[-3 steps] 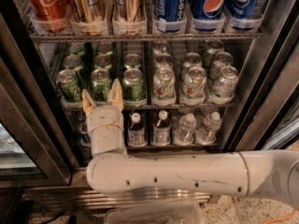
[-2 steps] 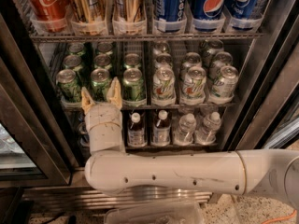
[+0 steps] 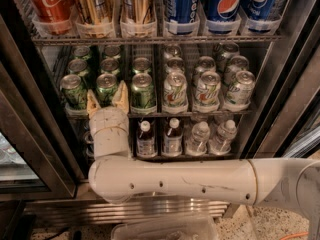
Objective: Pick green can from middle shelf of fridge
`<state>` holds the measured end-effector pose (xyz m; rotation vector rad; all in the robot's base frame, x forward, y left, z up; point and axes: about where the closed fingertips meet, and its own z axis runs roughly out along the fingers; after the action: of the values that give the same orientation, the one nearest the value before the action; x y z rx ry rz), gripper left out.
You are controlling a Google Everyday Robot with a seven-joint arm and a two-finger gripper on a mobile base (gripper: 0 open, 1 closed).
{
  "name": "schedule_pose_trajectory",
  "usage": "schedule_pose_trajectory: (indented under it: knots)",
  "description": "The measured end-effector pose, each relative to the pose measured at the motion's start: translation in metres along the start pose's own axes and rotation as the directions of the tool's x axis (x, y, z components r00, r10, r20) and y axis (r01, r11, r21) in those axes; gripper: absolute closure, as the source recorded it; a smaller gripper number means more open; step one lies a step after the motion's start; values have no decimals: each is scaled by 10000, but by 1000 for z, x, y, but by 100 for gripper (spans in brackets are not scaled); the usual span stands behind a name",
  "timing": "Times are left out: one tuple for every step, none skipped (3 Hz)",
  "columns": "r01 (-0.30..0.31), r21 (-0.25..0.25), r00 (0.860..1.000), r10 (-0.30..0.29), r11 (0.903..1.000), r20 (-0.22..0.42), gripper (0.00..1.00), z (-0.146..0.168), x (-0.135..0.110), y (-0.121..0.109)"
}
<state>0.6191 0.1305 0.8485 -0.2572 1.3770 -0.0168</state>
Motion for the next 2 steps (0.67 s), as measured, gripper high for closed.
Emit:
schedule_pose_trajectory:
  knots:
    - [-19,37,10000,19,10000,-78,32,2,4,-2]
    - [-94,17,9997,95,10000,-221,51,4,11,-3]
